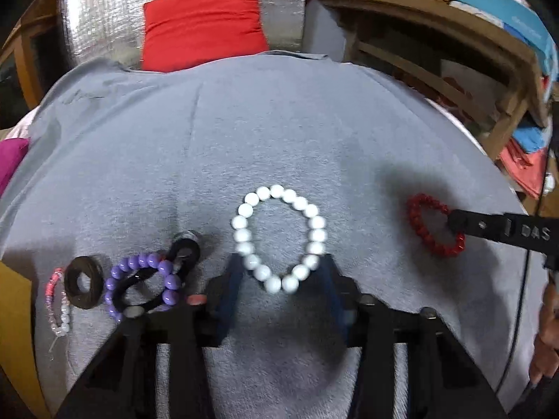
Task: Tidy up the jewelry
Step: 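Grasp the red bead bracelet with the right tool while the left tool grasps the white bead bracelet, then carry the red and white bead bracelets into the orange box and open both tools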
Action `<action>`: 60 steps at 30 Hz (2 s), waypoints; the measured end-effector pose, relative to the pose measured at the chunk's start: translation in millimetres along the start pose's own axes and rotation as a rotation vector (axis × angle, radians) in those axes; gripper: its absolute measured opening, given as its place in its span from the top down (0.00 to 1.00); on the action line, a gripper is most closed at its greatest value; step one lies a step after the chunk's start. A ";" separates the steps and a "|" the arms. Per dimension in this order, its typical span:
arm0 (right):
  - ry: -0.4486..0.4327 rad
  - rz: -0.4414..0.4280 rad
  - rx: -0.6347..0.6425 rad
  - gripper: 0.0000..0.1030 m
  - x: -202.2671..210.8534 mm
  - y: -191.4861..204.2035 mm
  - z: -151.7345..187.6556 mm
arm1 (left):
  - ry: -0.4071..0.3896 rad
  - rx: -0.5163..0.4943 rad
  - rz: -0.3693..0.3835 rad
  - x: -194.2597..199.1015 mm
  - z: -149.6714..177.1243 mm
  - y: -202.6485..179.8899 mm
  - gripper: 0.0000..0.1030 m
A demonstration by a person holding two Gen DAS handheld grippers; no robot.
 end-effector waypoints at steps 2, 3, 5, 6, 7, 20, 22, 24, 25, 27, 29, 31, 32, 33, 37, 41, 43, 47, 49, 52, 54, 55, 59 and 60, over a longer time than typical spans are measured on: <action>-0.006 -0.002 -0.001 0.90 2.1 -1.7 -2.5 | 0.004 -0.014 0.017 2.4 2.3 -0.6 0.84; -0.009 -0.003 0.001 0.90 3.6 -1.6 -2.4 | 0.010 -0.021 0.028 4.3 4.2 -1.3 0.90; -0.016 -0.005 0.003 0.90 6.9 -2.9 -2.7 | 0.023 -0.025 0.064 9.8 10.2 -3.1 0.91; -0.020 -0.004 0.002 0.90 7.8 -3.5 -2.7 | 0.035 -0.027 0.089 13.9 14.3 -3.3 0.91; -0.023 -0.004 0.000 0.90 9.5 -5.1 -2.8 | 0.044 -0.028 0.106 15.4 17.2 -2.6 0.91; -0.026 -0.110 -0.007 0.90 13.6 -0.6 -3.1 | 0.049 -0.007 0.161 60.8 58.3 10.8 0.91; -0.025 -0.144 0.002 0.90 13.8 7.1 -1.2 | 0.029 0.008 0.161 68.8 58.2 14.2 0.91; -0.023 -0.170 0.011 0.90 13.4 12.8 1.4 | 0.012 0.016 0.159 77.6 59.3 18.0 0.91; -0.021 -0.185 0.014 0.90 13.2 15.5 2.7 | 0.004 0.021 0.157 82.3 61.0 19.9 0.91; -0.012 -0.211 0.015 0.90 12.6 19.9 4.4 | -0.007 0.028 0.159 89.0 64.4 20.2 0.91; -0.024 -0.200 0.019 0.90 15.8 20.5 4.7 | -0.018 0.036 0.157 95.1 66.9 23.6 0.91; -0.038 -0.214 -0.008 0.90 20.3 13.1 2.4 | -0.028 0.044 0.154 100.9 67.8 27.3 0.91; -0.041 -0.224 -0.023 0.90 21.5 9.6 1.2 | -0.037 0.048 0.154 104.9 68.7 28.9 0.91; -0.046 -0.232 -0.039 0.90 22.9 4.9 -0.3 | -0.048 0.050 0.149 109.9 68.7 31.4 0.91; -0.064 -0.265 -0.051 0.90 29.0 -0.3 -1.0 | -0.084 0.073 0.133 128.4 67.7 40.7 0.91; -0.082 -0.295 -0.020 0.90 35.2 11.6 1.1 | -0.130 0.121 0.112 150.1 69.8 53.3 0.91; -0.088 -0.322 -0.001 0.90 38.5 22.6 5.4 | -0.157 0.145 0.100 163.5 72.8 62.5 0.91; -0.095 -0.365 0.074 0.90 46.2 58.9 23.9 | -0.213 0.197 0.041 199.8 86.1 89.5 0.91; -0.094 -0.388 0.118 0.90 51.8 81.6 36.0 | -0.243 0.237 -0.001 218.3 97.0 110.1 0.91; -0.096 -0.443 0.179 0.90 63.4 116.7 53.4 | -0.269 0.313 -0.056 237.9 114.6 143.7 0.91; -0.092 -0.477 0.217 0.90 71.8 142.7 64.6 | -0.273 0.366 -0.091 245.9 126.6 167.5 0.91; -0.082 -0.496 0.240 0.90 74.6 157.1 70.0 | -0.272 0.389 -0.111 247.2 131.4 178.5 0.91; -0.049 -0.560 0.339 0.90 87.9 218.7 93.6 | -0.243 0.493 -0.187 247.5 155.8 226.0 0.91; -0.030 -0.586 0.364 0.90 89.6 237.4 99.2 | -0.234 0.516 -0.191 245.4 161.2 234.2 0.91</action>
Point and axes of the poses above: each gripper's, at about its wrist camera, not at the fingertips, and x roughly against the way its jaws point, y to its left, z to its underside, the point moved 2 cm from there along -x, roughly the way its jaws point, and after that the axes turned 5 degrees about y, right-handed, at the moved point
